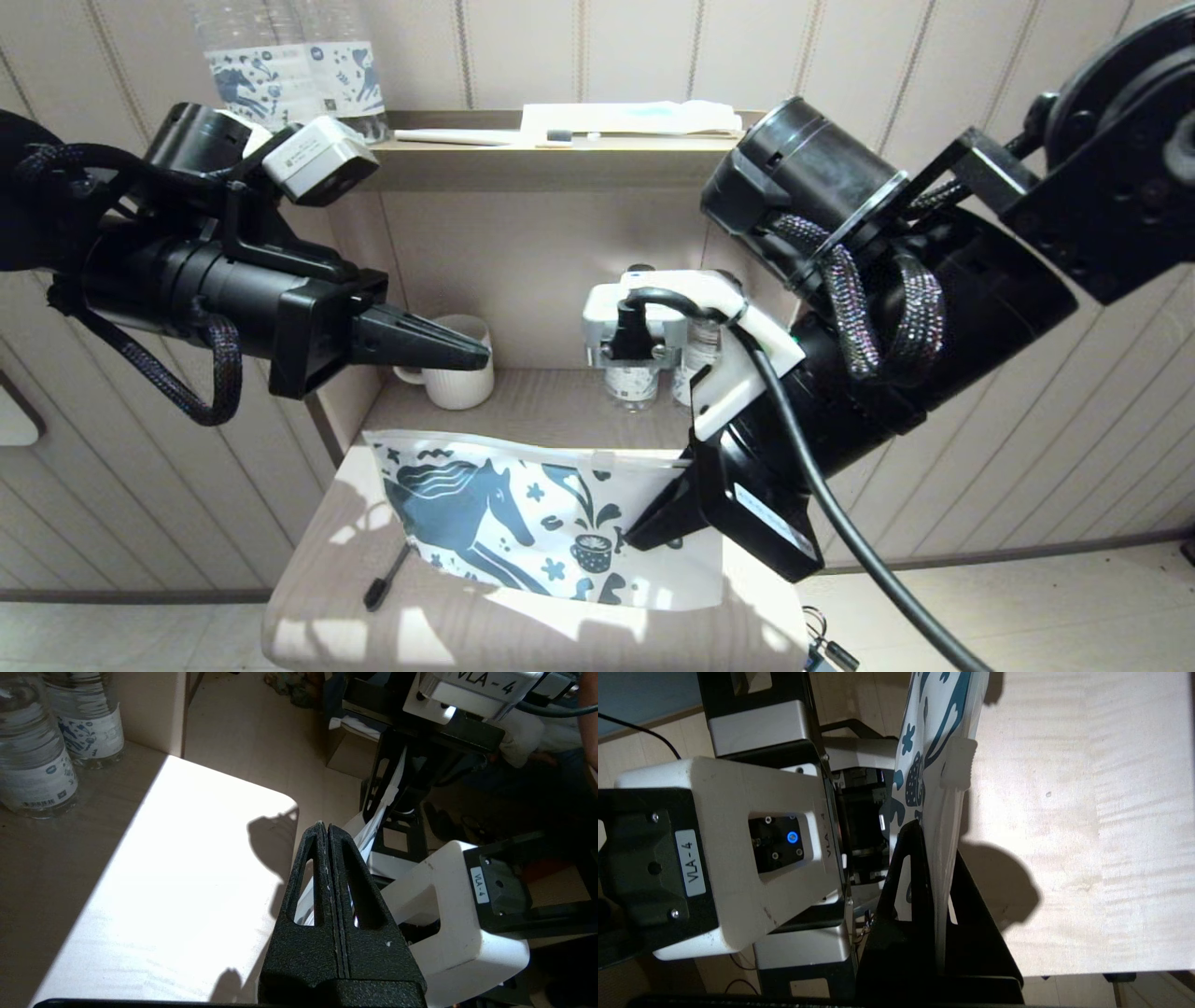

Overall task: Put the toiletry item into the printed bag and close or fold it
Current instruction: Open the storage bag

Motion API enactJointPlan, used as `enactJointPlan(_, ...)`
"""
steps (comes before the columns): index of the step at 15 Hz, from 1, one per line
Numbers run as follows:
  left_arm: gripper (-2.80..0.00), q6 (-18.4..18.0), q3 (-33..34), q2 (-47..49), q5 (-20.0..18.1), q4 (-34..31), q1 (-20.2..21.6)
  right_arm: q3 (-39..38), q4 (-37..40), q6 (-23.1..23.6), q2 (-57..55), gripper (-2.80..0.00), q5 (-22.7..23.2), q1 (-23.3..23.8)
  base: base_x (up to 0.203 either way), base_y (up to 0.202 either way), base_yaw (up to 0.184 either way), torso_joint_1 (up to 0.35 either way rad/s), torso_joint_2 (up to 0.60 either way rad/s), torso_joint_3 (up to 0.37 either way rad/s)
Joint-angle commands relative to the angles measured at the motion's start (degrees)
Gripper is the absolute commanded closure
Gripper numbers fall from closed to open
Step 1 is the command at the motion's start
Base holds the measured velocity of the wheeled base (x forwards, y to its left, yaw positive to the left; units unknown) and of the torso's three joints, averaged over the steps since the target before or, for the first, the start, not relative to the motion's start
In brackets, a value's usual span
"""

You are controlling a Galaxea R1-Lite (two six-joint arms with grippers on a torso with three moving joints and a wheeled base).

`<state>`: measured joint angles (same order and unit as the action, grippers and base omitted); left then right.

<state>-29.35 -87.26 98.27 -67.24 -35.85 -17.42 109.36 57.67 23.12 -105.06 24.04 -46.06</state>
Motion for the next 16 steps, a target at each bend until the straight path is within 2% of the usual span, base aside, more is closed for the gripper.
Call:
enactJointPlan(1, 0.0, -0.2, -0.1, 0.6, -0.7, -0.2, -0.1, -0.1, -1.9, -0.6, -0.5, 0.0, 1.5, -0.1, 0.0, 0.0, 0.0, 0.0, 0.0, 0.0)
enactJointPlan(8, 0.0, -0.3, 0.0, 1.0, -1.4, -0.2, -0.3, 0.1, -3.7, -1.7, -1.4, 0.0, 4.4, -0.1, 0.0, 0.0, 0.0, 0.0, 0.0, 0.0)
enactJointPlan(9, -0.84, -0.6, 0.2, 1.0, -1.6, -0.1, -0.3, 0.0, -4.1, -1.7, -1.4, 0.0, 4.5, -0.1, 0.0, 0.0, 0.0, 0.0, 0.0, 0.0)
enactJointPlan(10, -2.8, -0.6, 0.2, 1.1, -2.1, -0.2, -0.3, 0.0, -4.2, -1.7, -1.4, 0.0, 4.5, -0.1, 0.0, 0.0, 0.0, 0.0, 0.0, 0.0)
enactJointPlan(16, -2.8, 1.6, -0.9, 3.0, -4.3, -0.4, -0.6, 0.1, -7.7, -3.8, -1.8, 0.0, 6.2, -0.4, 0.0, 0.0, 0.0, 0.0, 0.0, 0.0)
